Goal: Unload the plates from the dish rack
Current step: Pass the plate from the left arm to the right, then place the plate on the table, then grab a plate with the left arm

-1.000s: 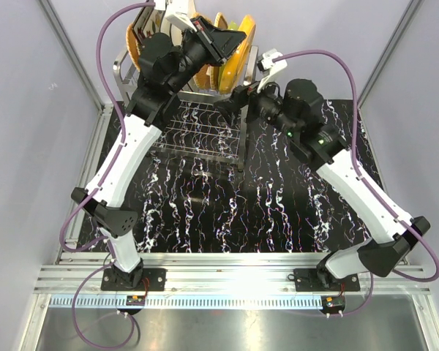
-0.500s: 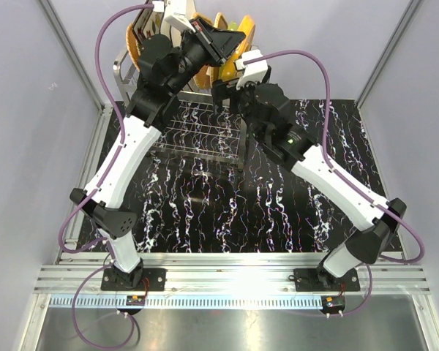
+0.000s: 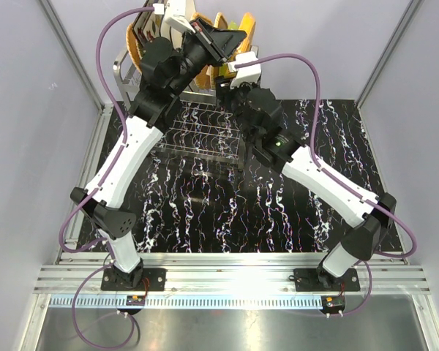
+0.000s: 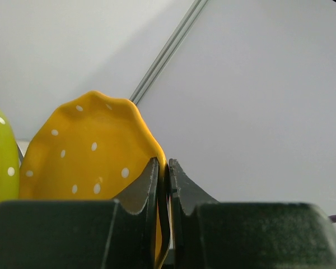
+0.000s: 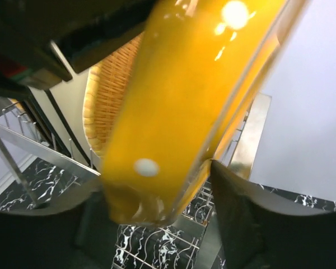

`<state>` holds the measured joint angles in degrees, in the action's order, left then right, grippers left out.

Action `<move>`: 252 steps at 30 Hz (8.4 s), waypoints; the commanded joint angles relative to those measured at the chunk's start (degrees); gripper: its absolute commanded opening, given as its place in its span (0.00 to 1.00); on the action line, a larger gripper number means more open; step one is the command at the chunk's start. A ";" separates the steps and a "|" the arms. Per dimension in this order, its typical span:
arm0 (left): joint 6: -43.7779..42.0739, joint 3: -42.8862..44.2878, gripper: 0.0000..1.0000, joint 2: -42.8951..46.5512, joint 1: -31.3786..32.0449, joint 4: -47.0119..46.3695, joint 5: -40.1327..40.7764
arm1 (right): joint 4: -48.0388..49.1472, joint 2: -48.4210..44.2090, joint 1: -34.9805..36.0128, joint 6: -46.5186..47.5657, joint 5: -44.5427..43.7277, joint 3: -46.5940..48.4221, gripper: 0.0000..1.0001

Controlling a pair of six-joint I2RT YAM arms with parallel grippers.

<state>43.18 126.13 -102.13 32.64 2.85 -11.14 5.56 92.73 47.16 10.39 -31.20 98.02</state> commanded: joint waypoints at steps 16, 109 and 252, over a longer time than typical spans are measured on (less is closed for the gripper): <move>3.31 0.08 0.00 4.40 1.72 -12.87 -1.61 | 20.54 -3.17 -0.40 9.46 -7.91 -3.89 0.11; -24.29 -55.80 0.99 55.72 3.92 17.19 26.42 | -15.59 2.88 -57.97 -40.71 72.50 -16.20 0.00; -16.30 8.00 0.79 2.73 -1.79 26.07 6.66 | -36.41 1.14 -53.84 3.32 80.86 -14.44 1.00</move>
<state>22.96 131.31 -97.97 31.68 32.95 0.99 -29.89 96.20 -6.85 13.28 46.33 82.35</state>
